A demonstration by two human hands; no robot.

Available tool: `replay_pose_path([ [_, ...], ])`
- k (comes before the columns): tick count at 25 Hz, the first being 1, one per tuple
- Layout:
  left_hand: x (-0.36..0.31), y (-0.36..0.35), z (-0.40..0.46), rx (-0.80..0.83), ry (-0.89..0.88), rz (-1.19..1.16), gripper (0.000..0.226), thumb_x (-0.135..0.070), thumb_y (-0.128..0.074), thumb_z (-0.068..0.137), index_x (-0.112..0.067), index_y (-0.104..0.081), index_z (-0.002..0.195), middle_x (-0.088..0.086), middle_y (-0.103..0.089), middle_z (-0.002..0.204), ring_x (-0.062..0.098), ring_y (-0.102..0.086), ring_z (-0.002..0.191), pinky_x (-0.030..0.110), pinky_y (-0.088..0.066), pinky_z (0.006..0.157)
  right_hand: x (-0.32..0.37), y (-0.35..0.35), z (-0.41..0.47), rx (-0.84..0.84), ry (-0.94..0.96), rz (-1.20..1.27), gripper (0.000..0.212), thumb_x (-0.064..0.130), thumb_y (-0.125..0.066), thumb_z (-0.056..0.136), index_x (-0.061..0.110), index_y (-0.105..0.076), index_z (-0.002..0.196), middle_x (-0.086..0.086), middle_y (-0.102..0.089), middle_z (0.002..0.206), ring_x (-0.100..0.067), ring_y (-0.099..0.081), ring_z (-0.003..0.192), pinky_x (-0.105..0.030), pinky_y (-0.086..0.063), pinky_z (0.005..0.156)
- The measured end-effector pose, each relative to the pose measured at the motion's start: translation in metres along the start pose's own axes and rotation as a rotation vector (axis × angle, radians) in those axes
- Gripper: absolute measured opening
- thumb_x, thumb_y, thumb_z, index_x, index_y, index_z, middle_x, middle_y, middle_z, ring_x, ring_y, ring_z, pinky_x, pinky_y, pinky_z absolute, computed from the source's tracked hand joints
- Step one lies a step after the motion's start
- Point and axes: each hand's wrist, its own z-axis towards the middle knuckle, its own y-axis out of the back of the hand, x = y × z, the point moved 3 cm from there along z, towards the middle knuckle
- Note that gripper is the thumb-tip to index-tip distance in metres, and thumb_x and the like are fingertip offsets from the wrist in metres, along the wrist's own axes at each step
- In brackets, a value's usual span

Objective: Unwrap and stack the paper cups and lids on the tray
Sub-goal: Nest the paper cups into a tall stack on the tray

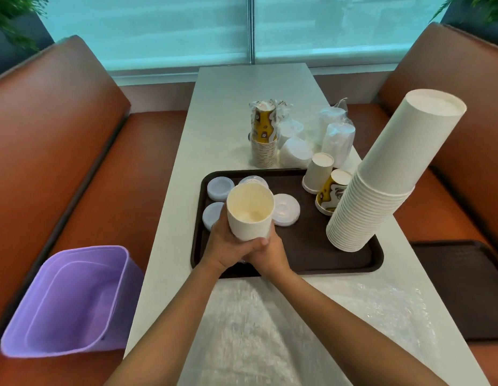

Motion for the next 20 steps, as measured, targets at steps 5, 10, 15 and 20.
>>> replay_pose_path([
  [5,0.009,0.005,0.001,-0.114,0.073,0.036,0.084,-0.018,-0.09,0.051,-0.01,-0.046,0.122,-0.006,-0.055,0.104,0.008,-0.055,0.093,-0.003,-0.039,0.069,0.001,-0.004,0.004,0.113,0.081,-0.011,0.078,0.039,-0.076,0.053,0.026,-0.044,0.123,0.005,-0.061,0.113,-0.013,-0.061,0.103,-0.036,-0.056,0.082],
  [10,0.016,0.005,0.013,-0.117,0.057,0.071,0.085,-0.01,-0.089,0.056,-0.006,-0.043,0.128,-0.002,-0.053,0.113,0.011,-0.05,0.103,0.001,-0.038,0.076,0.022,0.053,0.019,-0.245,0.229,-0.058,0.057,0.024,-0.057,0.066,0.011,-0.05,0.122,-0.002,-0.048,0.123,-0.021,-0.045,0.117,-0.035,-0.039,0.101],
  [15,0.018,0.002,0.023,-0.107,0.082,0.05,0.085,-0.018,-0.091,0.056,-0.011,-0.044,0.127,-0.007,-0.053,0.111,0.005,-0.051,0.097,0.01,-0.039,0.078,0.06,0.107,0.106,-0.508,0.046,-0.415,0.058,0.013,-0.058,0.082,0.011,-0.037,0.136,-0.016,-0.022,0.147,-0.034,-0.019,0.138,-0.04,-0.024,0.113],
  [20,0.024,0.001,0.028,-0.051,0.099,-0.021,0.084,-0.032,-0.087,0.048,-0.025,-0.042,0.119,-0.019,-0.054,0.107,-0.013,-0.052,0.098,0.001,-0.042,0.075,0.039,0.124,0.153,-0.39,-0.271,-0.688,0.077,0.02,-0.056,0.088,0.006,-0.009,0.148,-0.028,0.001,0.153,-0.044,0.002,0.143,-0.043,-0.01,0.118],
])
